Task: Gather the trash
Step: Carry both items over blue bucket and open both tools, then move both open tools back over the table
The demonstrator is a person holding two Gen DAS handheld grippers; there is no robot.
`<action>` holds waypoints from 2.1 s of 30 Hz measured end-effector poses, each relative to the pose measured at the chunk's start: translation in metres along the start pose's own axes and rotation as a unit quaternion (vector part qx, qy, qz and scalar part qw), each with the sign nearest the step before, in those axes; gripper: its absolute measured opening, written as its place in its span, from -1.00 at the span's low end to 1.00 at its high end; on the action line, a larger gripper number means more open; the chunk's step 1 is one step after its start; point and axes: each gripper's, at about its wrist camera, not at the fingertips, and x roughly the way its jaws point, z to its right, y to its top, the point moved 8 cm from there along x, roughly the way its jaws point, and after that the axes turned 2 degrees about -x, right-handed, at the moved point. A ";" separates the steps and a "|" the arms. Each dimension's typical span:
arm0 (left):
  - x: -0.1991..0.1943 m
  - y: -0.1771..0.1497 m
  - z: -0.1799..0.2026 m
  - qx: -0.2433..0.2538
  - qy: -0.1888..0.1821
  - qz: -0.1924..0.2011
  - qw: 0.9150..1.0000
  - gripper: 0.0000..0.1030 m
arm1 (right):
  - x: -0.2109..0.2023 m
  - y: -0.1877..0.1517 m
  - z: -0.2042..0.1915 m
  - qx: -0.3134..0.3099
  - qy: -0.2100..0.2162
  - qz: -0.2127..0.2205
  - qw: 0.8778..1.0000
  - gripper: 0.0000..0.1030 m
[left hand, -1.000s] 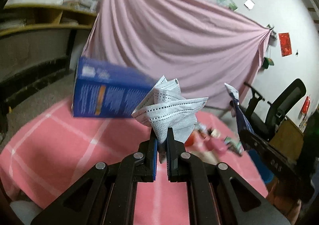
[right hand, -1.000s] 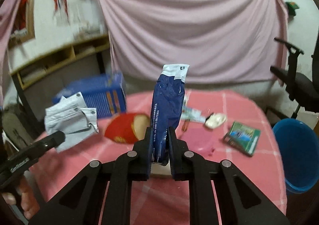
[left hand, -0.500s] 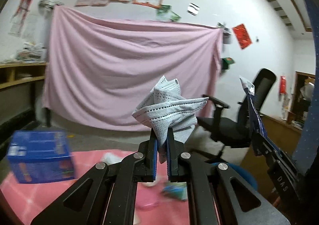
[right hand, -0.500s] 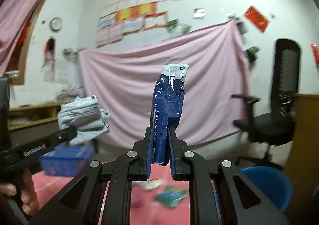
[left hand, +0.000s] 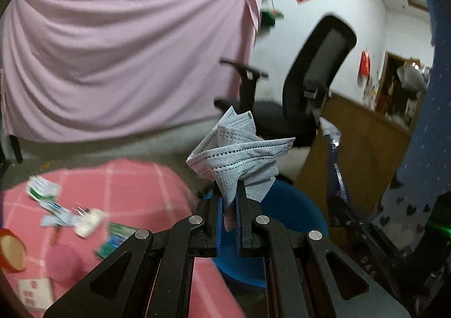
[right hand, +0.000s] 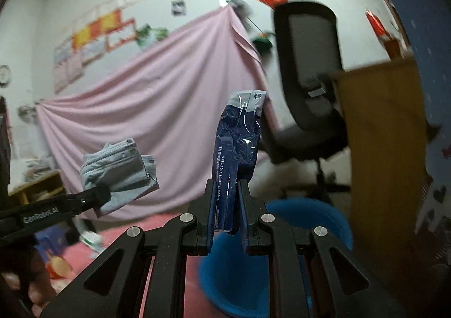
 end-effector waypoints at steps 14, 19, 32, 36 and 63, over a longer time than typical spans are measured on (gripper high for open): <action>0.076 -0.019 0.002 -0.047 -0.006 -0.118 0.992 -0.42 | 0.036 -0.048 0.023 0.043 0.005 -0.116 0.992 -0.50; 0.066 -0.019 -0.008 -0.057 0.004 -0.112 0.992 -0.32 | 0.039 -0.047 0.026 0.051 -0.002 -0.120 0.991 -0.37; -0.050 -0.001 -0.061 -0.049 0.064 0.019 0.997 0.24 | -0.007 -0.004 -0.021 0.025 0.036 -0.043 0.998 0.44; -0.089 -0.002 -0.089 -0.059 0.093 0.058 0.992 0.73 | -0.027 0.012 -0.051 0.011 0.068 -0.011 0.998 0.71; -0.230 -0.078 -0.245 -0.076 0.236 0.174 0.953 0.96 | -0.062 -0.021 -0.234 -0.131 0.167 0.040 0.976 1.00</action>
